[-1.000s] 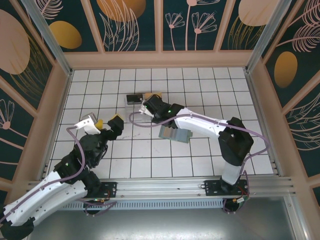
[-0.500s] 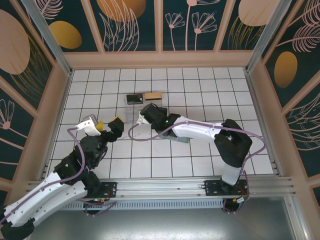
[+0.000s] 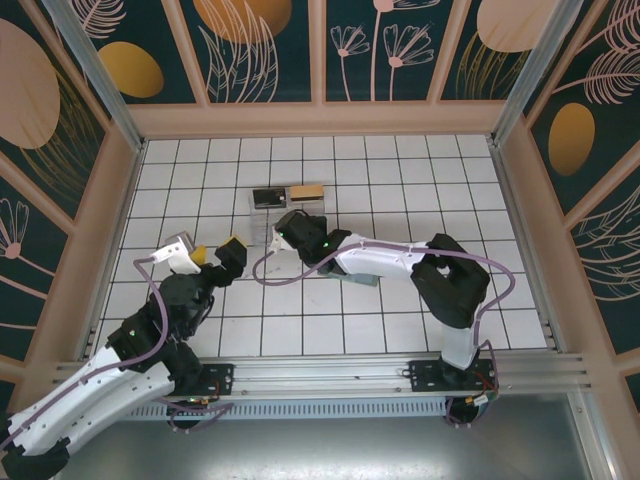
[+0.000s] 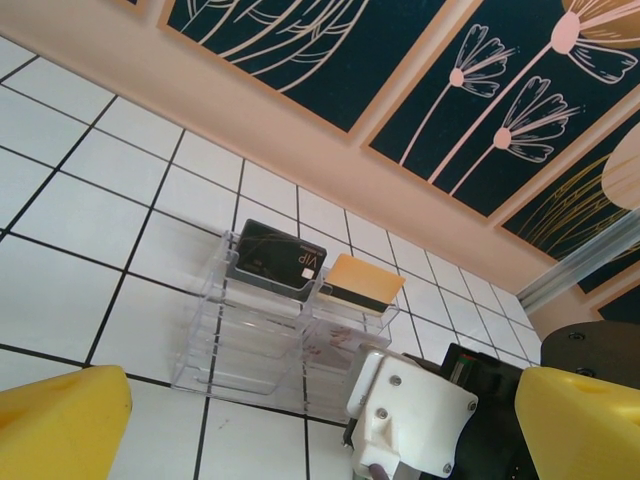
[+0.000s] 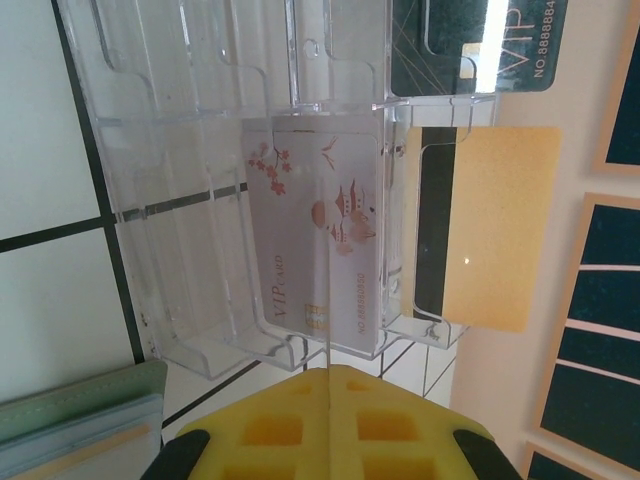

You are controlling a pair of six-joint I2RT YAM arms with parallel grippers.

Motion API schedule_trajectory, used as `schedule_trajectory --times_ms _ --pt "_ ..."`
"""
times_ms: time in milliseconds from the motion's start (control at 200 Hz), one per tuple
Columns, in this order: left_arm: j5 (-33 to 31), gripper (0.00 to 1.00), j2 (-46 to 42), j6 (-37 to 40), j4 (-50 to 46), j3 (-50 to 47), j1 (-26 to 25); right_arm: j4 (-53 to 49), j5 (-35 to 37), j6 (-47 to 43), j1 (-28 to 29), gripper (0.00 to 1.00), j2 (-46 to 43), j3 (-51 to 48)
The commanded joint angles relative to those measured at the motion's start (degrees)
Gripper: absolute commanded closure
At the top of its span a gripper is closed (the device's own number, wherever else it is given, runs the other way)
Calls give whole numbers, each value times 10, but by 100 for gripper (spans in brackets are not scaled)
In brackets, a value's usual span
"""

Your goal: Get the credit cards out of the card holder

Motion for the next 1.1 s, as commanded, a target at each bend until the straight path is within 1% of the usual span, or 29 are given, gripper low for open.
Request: schedule_trajectory --times_ms 0,646,1096 --pt "-6 1 -9 -5 -9 -4 2 13 -2 -5 -2 100 10 21" --pt "-12 1 -13 -7 -18 -5 2 21 -18 -6 -10 100 42 44" --pt "-15 1 -13 -8 -19 -9 2 22 -27 2 -21 100 43 27"
